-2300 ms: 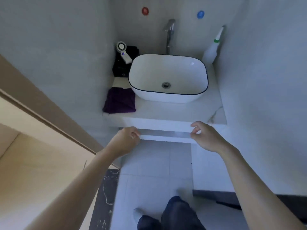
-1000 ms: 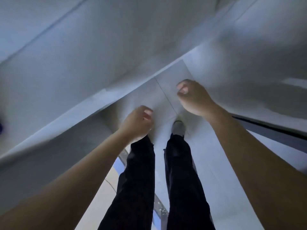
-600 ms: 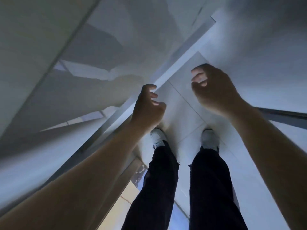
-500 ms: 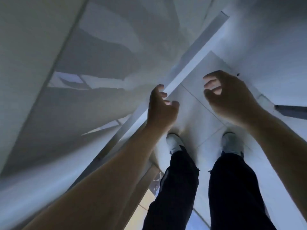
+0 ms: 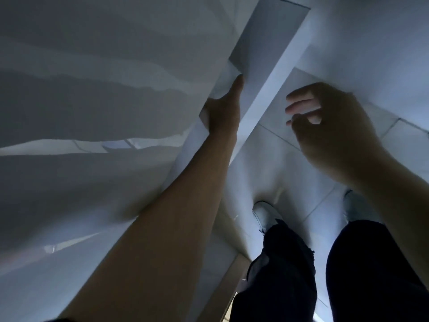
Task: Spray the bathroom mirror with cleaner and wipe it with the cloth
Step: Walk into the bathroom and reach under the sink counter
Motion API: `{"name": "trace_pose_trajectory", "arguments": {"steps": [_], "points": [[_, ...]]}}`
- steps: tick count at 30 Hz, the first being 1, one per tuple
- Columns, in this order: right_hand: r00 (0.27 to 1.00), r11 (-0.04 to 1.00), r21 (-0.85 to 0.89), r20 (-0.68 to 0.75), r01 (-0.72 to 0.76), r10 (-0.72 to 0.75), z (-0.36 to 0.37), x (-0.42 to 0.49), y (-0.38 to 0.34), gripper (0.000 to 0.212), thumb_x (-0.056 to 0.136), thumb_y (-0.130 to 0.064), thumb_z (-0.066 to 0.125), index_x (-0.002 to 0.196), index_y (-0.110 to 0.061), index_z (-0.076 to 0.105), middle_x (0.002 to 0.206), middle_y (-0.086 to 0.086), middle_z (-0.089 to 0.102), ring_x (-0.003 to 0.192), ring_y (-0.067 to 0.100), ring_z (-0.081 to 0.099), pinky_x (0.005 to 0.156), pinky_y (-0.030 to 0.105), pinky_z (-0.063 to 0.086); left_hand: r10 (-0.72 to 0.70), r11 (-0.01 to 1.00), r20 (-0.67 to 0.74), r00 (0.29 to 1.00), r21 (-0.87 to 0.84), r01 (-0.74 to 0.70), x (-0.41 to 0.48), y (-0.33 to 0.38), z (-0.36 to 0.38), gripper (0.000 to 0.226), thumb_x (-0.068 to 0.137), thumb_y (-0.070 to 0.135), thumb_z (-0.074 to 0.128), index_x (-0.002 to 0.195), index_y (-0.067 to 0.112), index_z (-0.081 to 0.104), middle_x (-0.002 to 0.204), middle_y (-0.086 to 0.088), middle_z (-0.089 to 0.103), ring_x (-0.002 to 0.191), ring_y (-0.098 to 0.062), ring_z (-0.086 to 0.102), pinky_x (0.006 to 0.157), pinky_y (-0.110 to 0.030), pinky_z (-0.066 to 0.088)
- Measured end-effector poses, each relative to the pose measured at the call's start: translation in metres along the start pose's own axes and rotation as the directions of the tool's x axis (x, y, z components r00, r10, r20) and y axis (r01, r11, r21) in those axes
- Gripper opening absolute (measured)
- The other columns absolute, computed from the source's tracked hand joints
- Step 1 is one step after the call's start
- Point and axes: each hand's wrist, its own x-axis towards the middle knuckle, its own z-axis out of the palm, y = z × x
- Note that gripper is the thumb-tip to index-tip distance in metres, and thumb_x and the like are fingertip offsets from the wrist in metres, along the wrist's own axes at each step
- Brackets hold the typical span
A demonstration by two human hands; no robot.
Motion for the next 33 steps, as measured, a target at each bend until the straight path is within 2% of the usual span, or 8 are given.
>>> {"name": "trace_pose_trajectory", "arguments": {"steps": [6,10,14,17,21,26,29,33], "points": [[0.997,0.997,-0.031,0.032,-0.071,0.072,-0.005,-0.027,0.008,0.034,0.091,-0.005,0.052,0.117,-0.025,0.064,0.105,-0.011,0.071,0.093,0.009,0.07,0.088,0.027,0.054,-0.005,1.0,-0.032,0.999,-0.006,0.005,0.001,-0.003,0.004,0.09,0.079,0.017,0.09,0.151,0.006,0.037,0.149,-0.01,0.053,0.133,-0.024,0.054,0.113,-0.025,0.04],[0.993,0.992,-0.034,-0.002,-0.122,0.122,-0.013,-0.034,0.008,0.035,0.09,-0.005,0.051,0.115,-0.024,0.065,0.104,-0.01,0.072,0.093,0.01,0.07,0.087,0.028,0.054,-0.042,0.999,-0.015,0.999,-0.026,0.041,-0.01,-0.017,0.002,0.054,0.075,0.008,0.091,0.099,0.03,0.048,0.093,0.022,0.053,0.081,0.01,0.059,0.07,0.005,0.039],[0.993,0.991,-0.064,0.016,-0.114,0.115,-0.021,-0.036,0.0,0.035,0.09,-0.004,0.051,0.117,-0.02,0.064,0.106,-0.006,0.071,0.094,0.012,0.07,0.089,0.031,0.055,-0.027,0.998,0.088,0.996,0.061,0.021,-0.039,-0.031,-0.008,0.087,0.068,0.017,0.096,0.136,0.023,0.043,0.108,0.015,0.05,0.095,0.0,0.052,0.073,0.007,0.036],[0.993,0.989,-0.1,0.021,-0.11,0.113,-0.026,-0.039,-0.006,0.033,0.091,-0.006,0.052,0.119,-0.02,0.064,0.109,-0.005,0.07,0.096,0.012,0.068,0.09,0.03,0.054,-0.054,0.998,0.183,0.982,0.042,0.047,-0.066,-0.049,-0.014,0.08,0.064,0.017,0.097,0.126,0.029,0.047,0.107,0.015,0.063,0.092,0.008,0.064,0.078,-0.004,0.049],[0.983,0.977,-0.137,0.058,-0.166,0.175,-0.033,-0.047,-0.008,0.035,0.092,-0.012,0.055,0.125,-0.02,0.06,0.118,-0.004,0.066,0.101,0.009,0.063,0.091,0.026,0.048,-0.104,0.994,0.374,0.922,0.008,0.109,-0.112,-0.071,-0.013,0.092,0.057,0.021,0.097,0.136,0.019,0.051,0.125,-0.008,0.07,0.115,-0.024,0.07,0.098,-0.046,0.06],[0.967,0.961,-0.185,0.112,-0.205,0.228,-0.05,-0.072,-0.008,0.058,0.093,-0.027,0.063,0.148,-0.027,0.044,0.147,-0.009,0.048,0.133,0.008,0.045,0.103,0.023,0.034,-0.229,0.958,0.484,0.845,0.268,0.106,-0.176,-0.094,-0.01,0.115,0.05,0.075,0.087,0.142,0.02,0.046,0.125,-0.007,0.07,0.117,-0.031,0.068,0.093,-0.055,0.06],[0.968,0.969,-0.13,0.107,-0.212,0.226,-0.066,-0.089,-0.008,0.055,0.09,-0.031,0.064,0.143,-0.028,0.05,0.141,-0.009,0.056,0.131,0.01,0.05,0.109,0.032,0.039,-0.218,0.945,0.58,0.785,0.326,0.021,-0.198,-0.093,-0.01,0.085,0.056,0.057,0.092,0.12,0.013,0.058,0.098,0.002,0.073,0.093,-0.032,0.073,0.072,-0.044,0.062],[0.983,0.982,-0.05,0.034,-0.18,0.181,-0.085,-0.105,-0.025,0.043,0.09,-0.031,0.068,0.131,-0.025,0.058,0.121,-0.011,0.066,0.109,0.004,0.06,0.095,0.022,0.048,-0.195,0.943,0.648,0.736,0.331,-0.042,-0.22,-0.063,-0.024,0.088,0.057,0.043,0.095,0.131,0.025,0.052,0.108,0.011,0.071,0.098,-0.012,0.071,0.08,-0.04,0.061]]}}
